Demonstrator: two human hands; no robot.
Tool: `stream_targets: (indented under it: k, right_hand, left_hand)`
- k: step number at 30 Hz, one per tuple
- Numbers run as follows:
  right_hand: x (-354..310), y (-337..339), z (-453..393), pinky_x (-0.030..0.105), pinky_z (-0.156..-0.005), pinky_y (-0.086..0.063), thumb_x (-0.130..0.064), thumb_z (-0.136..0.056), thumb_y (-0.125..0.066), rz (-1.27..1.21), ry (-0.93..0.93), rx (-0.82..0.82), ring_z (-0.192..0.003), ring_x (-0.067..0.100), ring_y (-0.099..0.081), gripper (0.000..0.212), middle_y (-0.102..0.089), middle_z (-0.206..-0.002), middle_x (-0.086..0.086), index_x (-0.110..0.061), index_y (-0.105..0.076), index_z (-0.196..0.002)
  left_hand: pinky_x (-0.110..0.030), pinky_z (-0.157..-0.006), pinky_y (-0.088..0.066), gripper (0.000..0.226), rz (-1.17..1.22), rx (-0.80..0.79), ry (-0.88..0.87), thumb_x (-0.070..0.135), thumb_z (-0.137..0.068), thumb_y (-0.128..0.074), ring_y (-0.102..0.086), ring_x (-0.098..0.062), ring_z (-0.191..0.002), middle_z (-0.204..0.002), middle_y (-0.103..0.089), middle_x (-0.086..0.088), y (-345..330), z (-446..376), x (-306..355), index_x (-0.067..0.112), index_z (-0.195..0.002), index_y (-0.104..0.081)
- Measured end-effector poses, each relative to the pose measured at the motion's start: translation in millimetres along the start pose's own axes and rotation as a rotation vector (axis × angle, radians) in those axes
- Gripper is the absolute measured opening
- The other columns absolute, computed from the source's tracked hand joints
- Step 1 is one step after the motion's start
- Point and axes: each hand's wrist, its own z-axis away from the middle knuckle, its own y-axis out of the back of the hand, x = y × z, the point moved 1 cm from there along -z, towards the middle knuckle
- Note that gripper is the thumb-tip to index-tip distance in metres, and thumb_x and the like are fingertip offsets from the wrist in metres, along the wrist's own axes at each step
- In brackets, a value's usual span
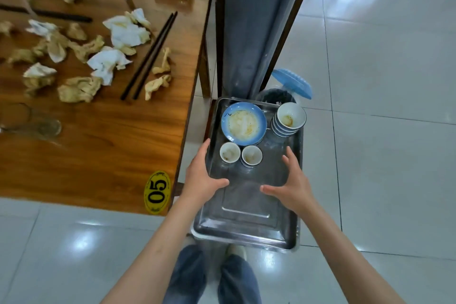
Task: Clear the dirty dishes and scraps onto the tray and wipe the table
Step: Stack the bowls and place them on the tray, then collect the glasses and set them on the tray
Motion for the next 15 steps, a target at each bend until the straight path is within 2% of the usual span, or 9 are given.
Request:
stream_targets:
  k: [3, 7, 10, 13, 15]
  right_hand:
    - [-29, 13, 25, 0.024, -0.100, -0.031, -0.022, -0.059, -0.088, 0.011, 0.056, -0.043, -0.136, 0.013, -0.030, 0.121, -0.028, -0.152, -0.006, -0.033, -0.006, -0.148]
    - [-74, 22, 53, 0.020, -0.095, -0.028, -0.023, -0.060, -0.087, 0.071, 0.168, -0.100, -0.132, 0.012, -0.034, 0.117, -0.035, -0.147, -0.007, -0.032, -0.011, -0.148]
    - [-108, 23, 68, 0.025, -0.103, -0.027, -0.023, -0.060, -0.087, 0.105, 0.257, -0.146, -0.134, 0.015, -0.032, 0.116, -0.034, -0.148, -0.003, -0.030, -0.013, -0.149]
    - [-142, 17, 78, 0.030, -0.107, -0.028, -0.024, -0.062, -0.086, 0.144, 0.336, -0.204, -0.135, 0.017, -0.030, 0.115, -0.031, -0.150, -0.004, -0.030, -0.012, -0.149]
    - [-163, 10, 84, 0.029, -0.106, -0.027, -0.026, -0.063, -0.086, 0.197, 0.397, -0.228, -0.136, 0.016, -0.028, 0.114, -0.029, -0.151, -0.006, -0.029, -0.012, -0.149]
  left_hand:
    - [-0.028, -0.103, -0.030, 0.110, -0.010, -0.003, -0.056, 0.013, -0.062, -0.086, -0.029, -0.013, -0.136, -0.150, -0.032, 0.007, 22, 30, 24, 0.040, -0.145, -0.019]
    - [-0.027, -0.100, -0.031, 0.108, -0.054, 0.088, -0.111, 0.015, -0.061, -0.086, -0.034, -0.013, -0.133, -0.146, -0.037, 0.009, 62, 66, 52, 0.041, -0.143, -0.021]
    - [-0.035, -0.103, -0.033, 0.105, -0.093, 0.172, -0.114, 0.019, -0.062, -0.086, -0.034, -0.016, -0.134, -0.146, -0.038, 0.010, 99, 88, 63, 0.042, -0.143, -0.023]
    - [-0.034, -0.102, -0.035, 0.104, -0.098, 0.231, -0.129, 0.020, -0.062, -0.086, -0.034, -0.018, -0.134, -0.146, -0.039, 0.006, 137, 107, 63, 0.040, -0.143, -0.024]
    - [-0.033, -0.101, -0.035, 0.104, -0.093, 0.271, -0.131, 0.020, -0.062, -0.087, -0.035, -0.018, -0.134, -0.146, -0.040, 0.005, 161, 117, 61, 0.039, -0.143, -0.025]
